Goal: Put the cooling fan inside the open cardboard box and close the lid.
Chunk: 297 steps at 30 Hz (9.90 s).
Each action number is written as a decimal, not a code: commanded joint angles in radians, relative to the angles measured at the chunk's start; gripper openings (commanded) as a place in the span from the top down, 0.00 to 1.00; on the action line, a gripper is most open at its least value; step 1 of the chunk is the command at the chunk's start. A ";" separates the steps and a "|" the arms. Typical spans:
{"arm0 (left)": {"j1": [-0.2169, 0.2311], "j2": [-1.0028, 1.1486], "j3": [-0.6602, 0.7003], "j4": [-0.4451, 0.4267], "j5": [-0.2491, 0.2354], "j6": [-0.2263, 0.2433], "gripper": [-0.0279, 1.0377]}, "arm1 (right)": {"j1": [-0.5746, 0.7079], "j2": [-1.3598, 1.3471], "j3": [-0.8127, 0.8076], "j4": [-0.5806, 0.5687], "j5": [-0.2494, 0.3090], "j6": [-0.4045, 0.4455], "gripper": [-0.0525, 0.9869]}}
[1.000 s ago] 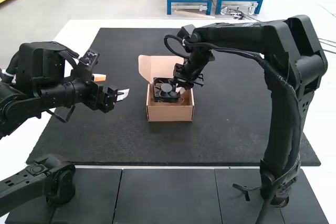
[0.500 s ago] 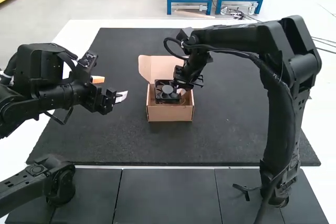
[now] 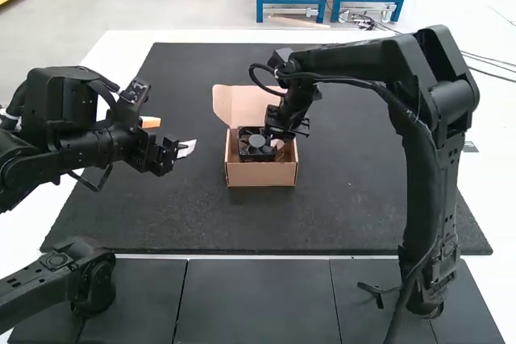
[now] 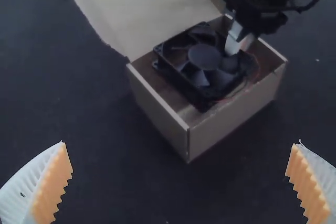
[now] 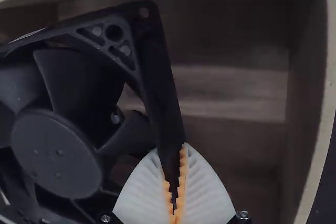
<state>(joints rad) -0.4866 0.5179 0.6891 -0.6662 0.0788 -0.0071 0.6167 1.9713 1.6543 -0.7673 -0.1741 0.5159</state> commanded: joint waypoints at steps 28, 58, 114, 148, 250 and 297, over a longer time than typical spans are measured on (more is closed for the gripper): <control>-0.007 -0.021 0.023 0.008 -0.002 0.012 0.07 | -0.017 0.057 0.052 0.017 0.015 -0.073 0.68; 0.060 0.126 0.006 0.114 -0.014 -0.017 0.07 | -0.031 -0.290 0.068 -0.041 0.064 -0.323 0.06; 0.229 0.781 0.133 0.735 -0.103 0.022 0.07 | -0.222 -0.411 -0.530 0.892 0.087 -0.482 0.08; 0.229 0.893 0.198 0.761 -0.155 0.019 0.07 | -0.230 -0.312 -0.369 0.743 -0.005 -0.484 0.08; 0.198 0.992 0.256 0.761 -0.100 0.024 0.07 | -0.144 -0.290 -0.286 0.582 -0.001 -0.418 0.96; 0.132 0.919 0.221 0.669 -0.096 -0.033 0.07 | -0.064 -0.494 -0.608 0.807 0.067 -0.369 0.96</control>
<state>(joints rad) -0.3473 1.4666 0.9096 0.0032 -0.0277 -0.0307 0.5236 1.5055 1.0622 0.0372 -0.0772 0.1383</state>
